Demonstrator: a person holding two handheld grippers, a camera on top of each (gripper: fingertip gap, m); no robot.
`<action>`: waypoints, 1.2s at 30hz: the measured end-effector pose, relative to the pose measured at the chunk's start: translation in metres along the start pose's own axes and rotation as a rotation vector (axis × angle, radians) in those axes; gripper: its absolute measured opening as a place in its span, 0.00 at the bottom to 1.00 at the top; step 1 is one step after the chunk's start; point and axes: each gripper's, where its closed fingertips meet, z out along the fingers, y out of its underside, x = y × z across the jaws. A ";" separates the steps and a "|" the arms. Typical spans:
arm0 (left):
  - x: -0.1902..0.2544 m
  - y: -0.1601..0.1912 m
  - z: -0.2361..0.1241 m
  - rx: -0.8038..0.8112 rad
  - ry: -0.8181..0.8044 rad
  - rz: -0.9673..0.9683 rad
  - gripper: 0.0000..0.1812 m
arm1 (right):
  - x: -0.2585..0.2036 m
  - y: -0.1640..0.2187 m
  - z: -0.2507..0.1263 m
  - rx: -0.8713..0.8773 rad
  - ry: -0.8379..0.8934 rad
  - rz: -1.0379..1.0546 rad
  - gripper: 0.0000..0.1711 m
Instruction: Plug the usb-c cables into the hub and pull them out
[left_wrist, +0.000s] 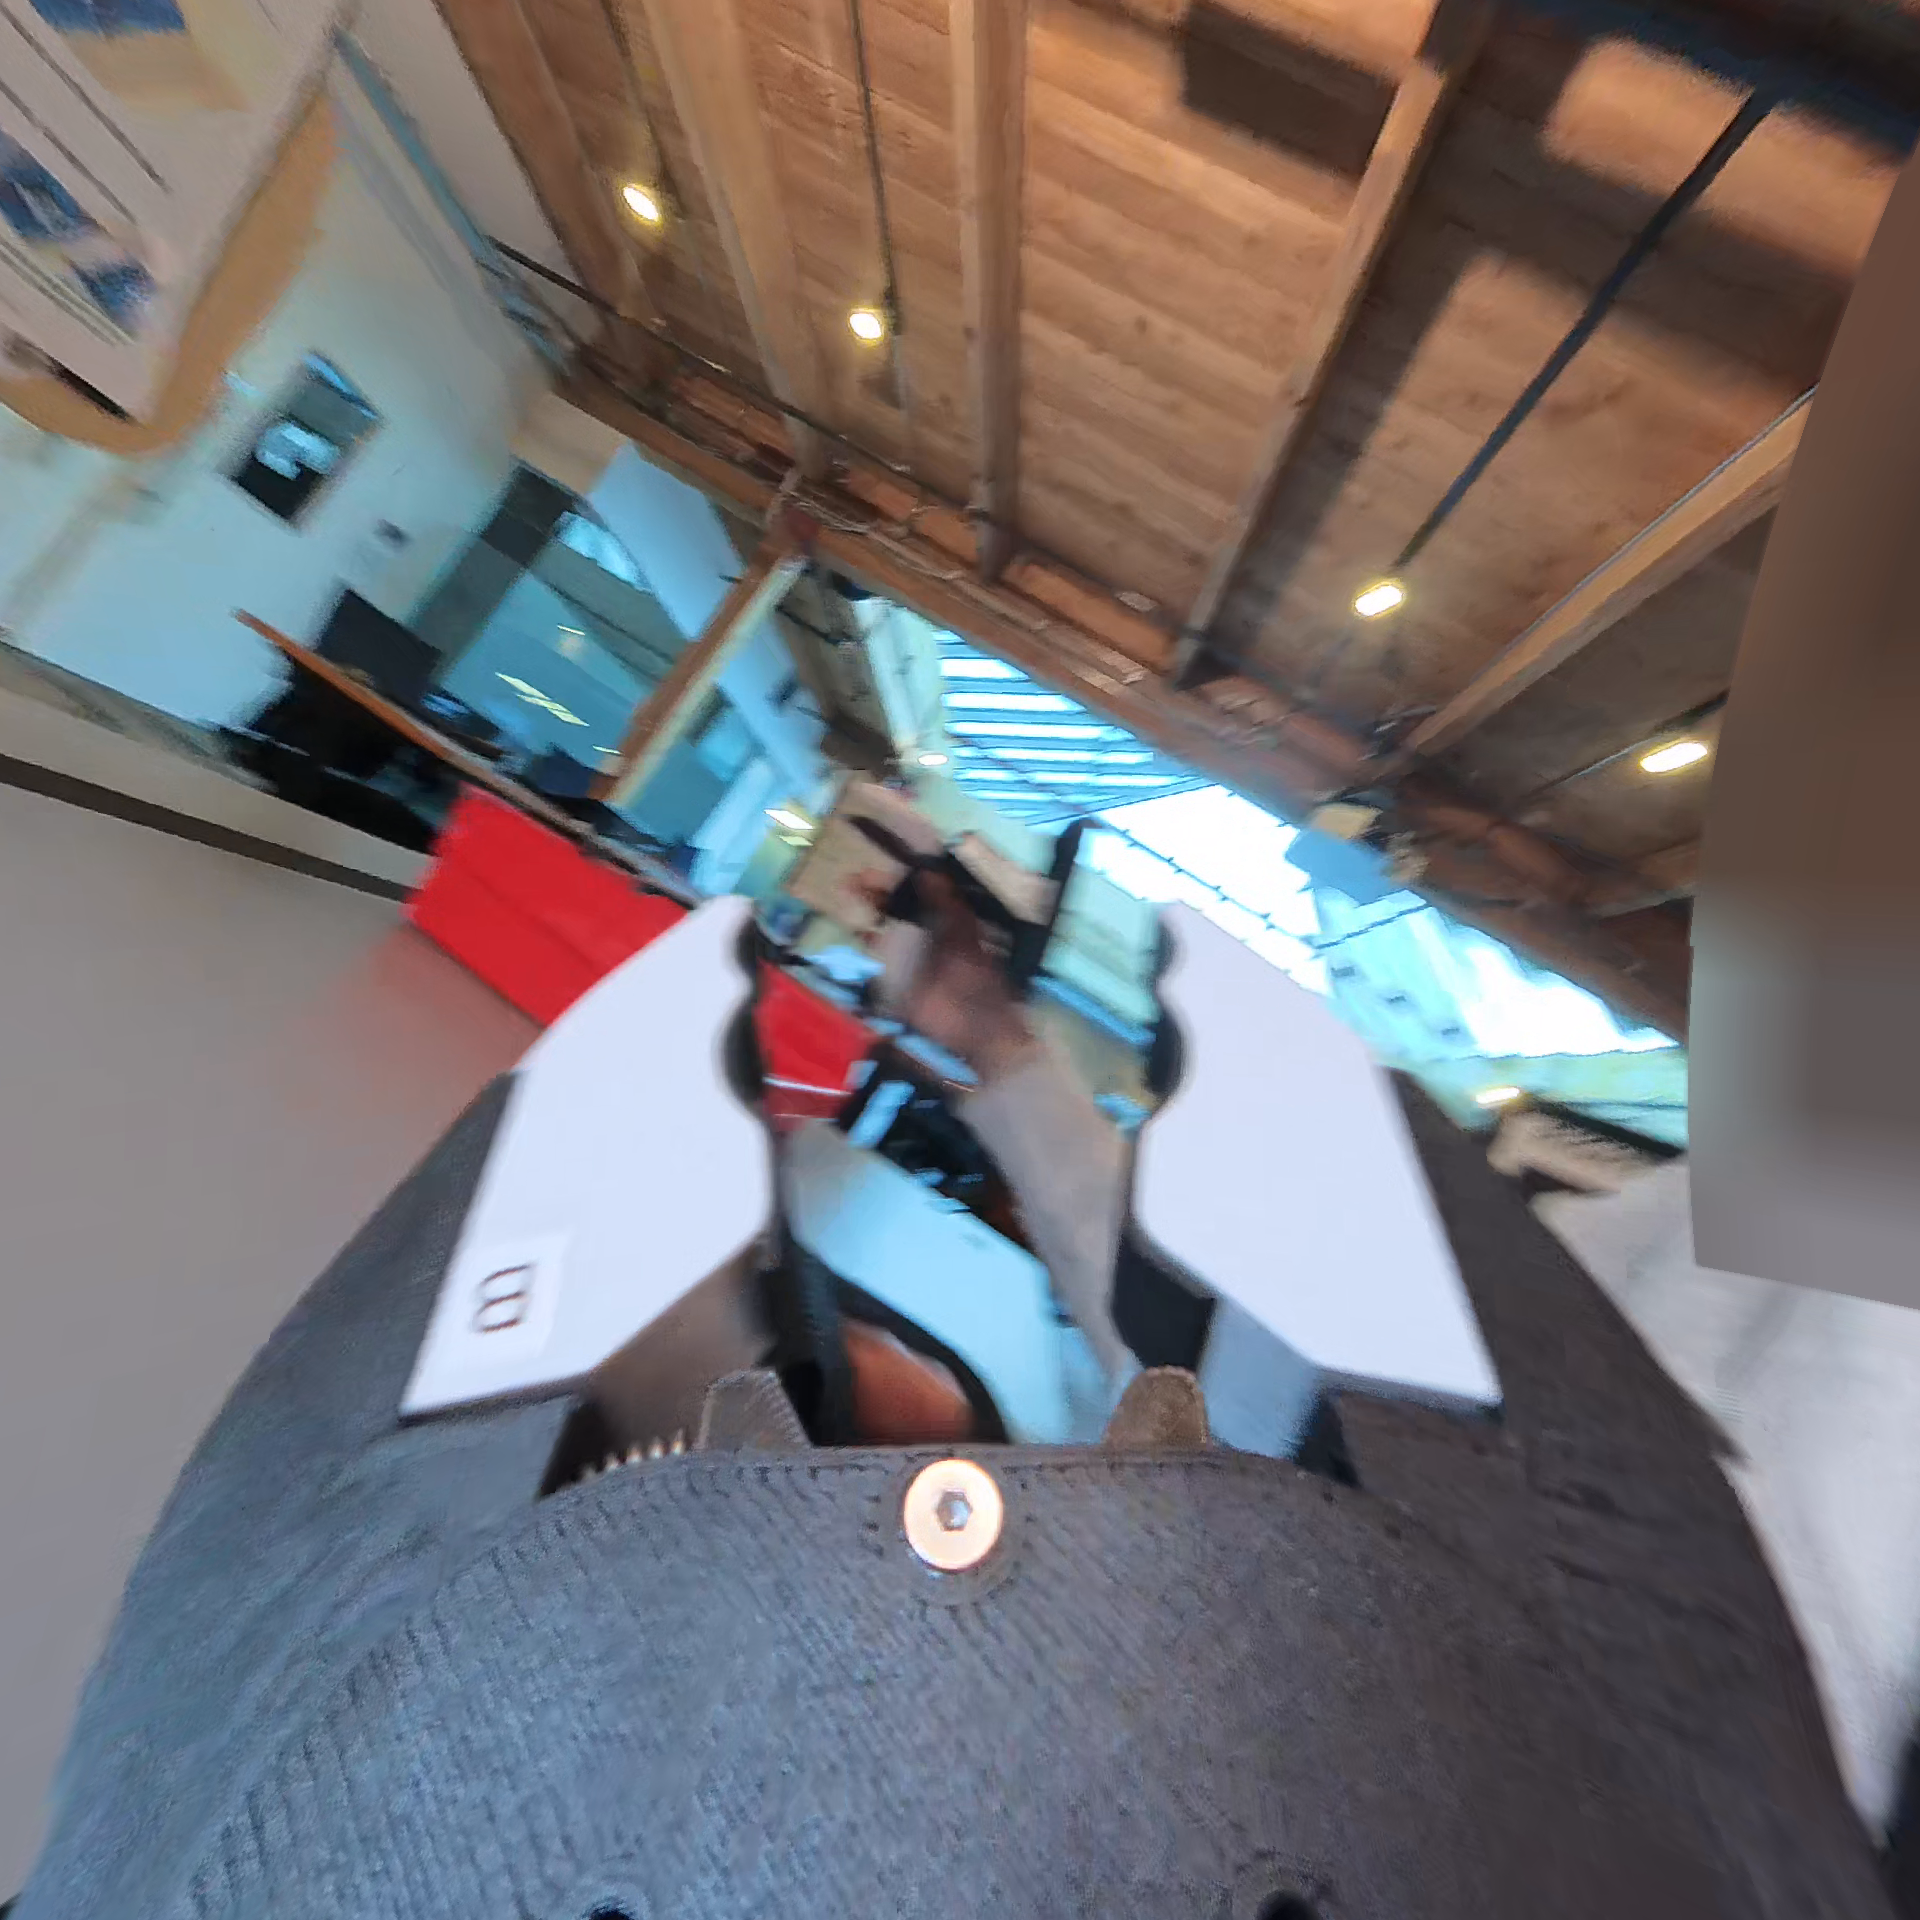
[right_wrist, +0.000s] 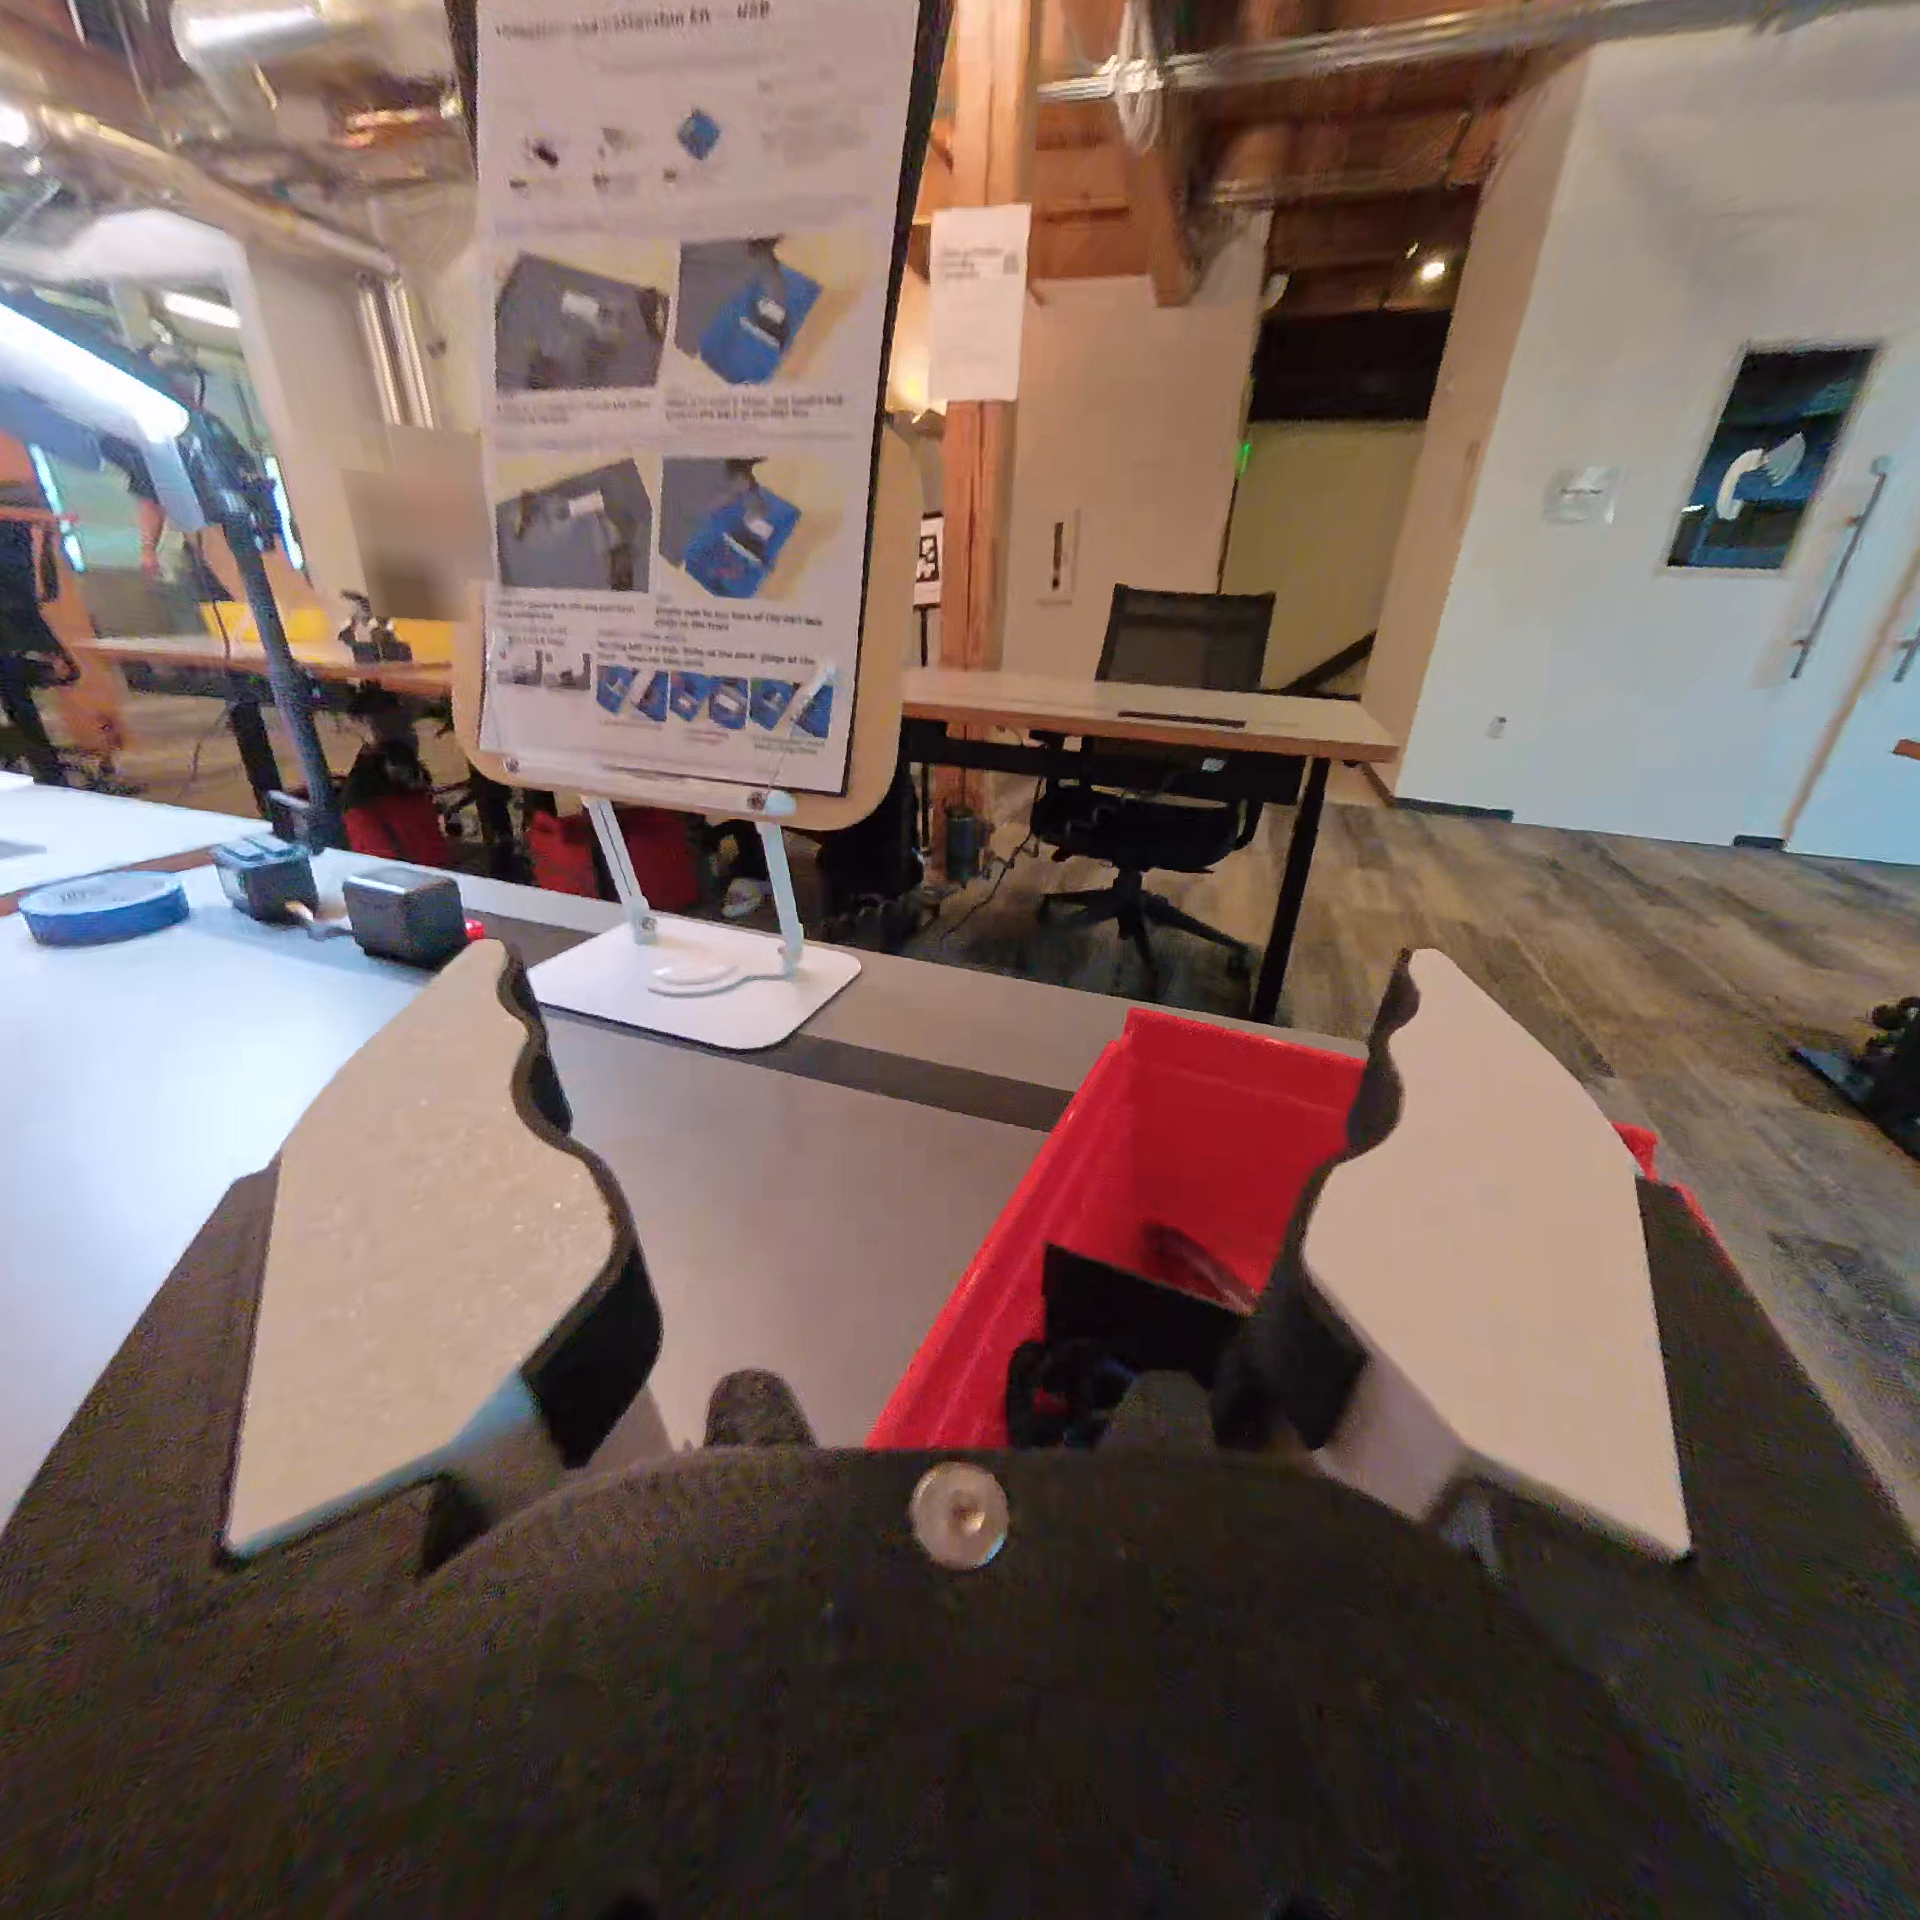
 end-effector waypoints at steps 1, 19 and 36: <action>-0.002 0.001 0.002 -0.008 -0.033 0.051 0.49 | -0.007 -0.002 -0.016 0.021 0.036 0.017 0.85; -0.041 -0.156 -0.166 -0.164 -1.191 0.966 0.64 | -0.029 0.133 -0.054 -0.346 0.274 -0.037 0.66; -0.022 -0.199 -0.213 -0.046 -1.265 1.017 0.60 | -0.059 0.163 -0.006 -0.692 0.323 -0.370 0.06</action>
